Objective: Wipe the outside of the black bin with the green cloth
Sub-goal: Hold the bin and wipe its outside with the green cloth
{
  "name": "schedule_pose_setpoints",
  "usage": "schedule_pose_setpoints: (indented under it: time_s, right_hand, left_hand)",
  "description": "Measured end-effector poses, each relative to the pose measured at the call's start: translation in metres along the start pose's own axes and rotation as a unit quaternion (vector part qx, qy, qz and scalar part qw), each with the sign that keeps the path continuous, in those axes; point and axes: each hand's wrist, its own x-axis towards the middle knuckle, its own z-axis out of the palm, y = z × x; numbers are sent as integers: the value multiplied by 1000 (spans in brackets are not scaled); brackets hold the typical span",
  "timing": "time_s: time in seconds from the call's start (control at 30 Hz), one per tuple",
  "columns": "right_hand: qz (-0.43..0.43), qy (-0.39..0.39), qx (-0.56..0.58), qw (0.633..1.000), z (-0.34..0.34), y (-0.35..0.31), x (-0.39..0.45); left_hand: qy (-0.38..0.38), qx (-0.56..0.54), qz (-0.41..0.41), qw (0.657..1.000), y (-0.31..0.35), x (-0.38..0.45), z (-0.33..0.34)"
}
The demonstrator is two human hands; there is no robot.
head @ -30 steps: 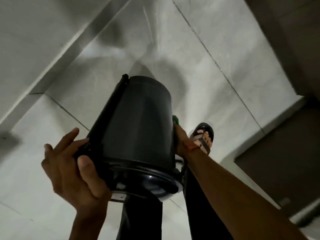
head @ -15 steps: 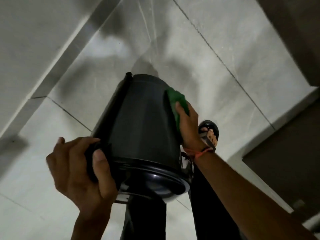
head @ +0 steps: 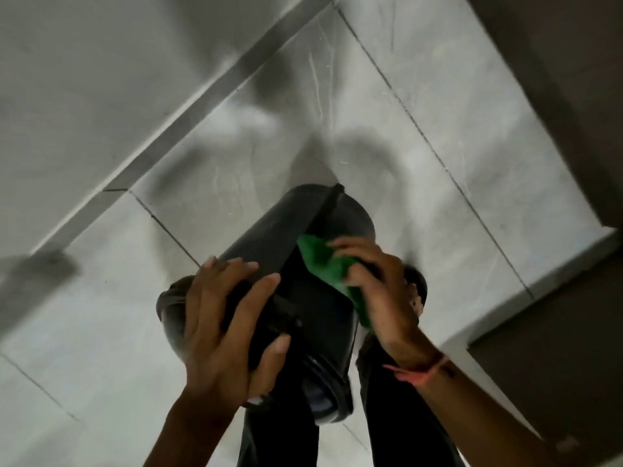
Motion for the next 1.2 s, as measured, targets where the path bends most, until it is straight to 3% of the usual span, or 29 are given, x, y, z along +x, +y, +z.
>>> schedule_pose_setpoints:
  time_s: [0.07, 0.13, 0.2, 0.27, 0.3, 0.37, 0.43, 0.5, 0.6, 0.7, 0.77, 0.87, 0.97, 1.03, 1.13, 1.2]
  right_hand:
    - [133, 28, 170, 976, -22, 0, -4]
    - [145, 55, 226, 962, -35, -6, 16]
    - [87, 84, 126, 985, -37, -21, 52]
    - [40, 41, -39, 998, -26, -23, 78]
    - [37, -18, -106, 994, -16, -19, 79]
    - [-36, -93, -267, 959, -1, -3, 56]
    - [-128, -128, -306, 934, -4, 15, 20]
    - [-171, -133, -302, 928, -18, 29, -13]
    - [-127, -93, -429, 889, -40, 54, -26]
    - [-4, 18, -410, 912, -28, 54, 26]
    - [-58, -19, -370, 927, 2, 33, 45]
    - [-185, -104, -334, 918, 42, 22, -13]
    - [-237, -113, -310, 914, 19, 41, -74]
    - [-166, -57, -329, 928, -18, 54, -61]
    - [30, 36, -362, 931, -49, 63, 12]
    - [110, -14, -375, 920, -31, 55, 57]
  left_hand:
    - [-30, -20, 67, 997, 4, -8, 0]
    - [-51, -23, 155, 986, 9, -18, 4]
    - [-58, -26, 210, 976, 17, -25, 9]
    - [-48, -26, 202, 978, 27, -27, 11]
    - [-34, -21, 151, 988, 28, -28, 12]
    - [17, -21, -65, 997, 29, -30, 13]
    - [41, -63, -298, 951, 28, -36, 12]
    - [23, -115, -382, 917, 30, -54, 11]
    - [-1, -128, -321, 938, 35, -85, 12]
    - [9, -120, -311, 943, 36, -91, 17]
    - [14, -119, -332, 936, 35, -85, 18]
    - [0, -112, -309, 944, 32, -83, 14]
    - [-29, -100, -266, 958, 40, -89, 15]
    - [-46, -96, -230, 967, 42, -96, 15]
    - [-64, -91, -182, 977, 34, -99, 17]
    - [-76, -88, -161, 980, 37, -97, 18]
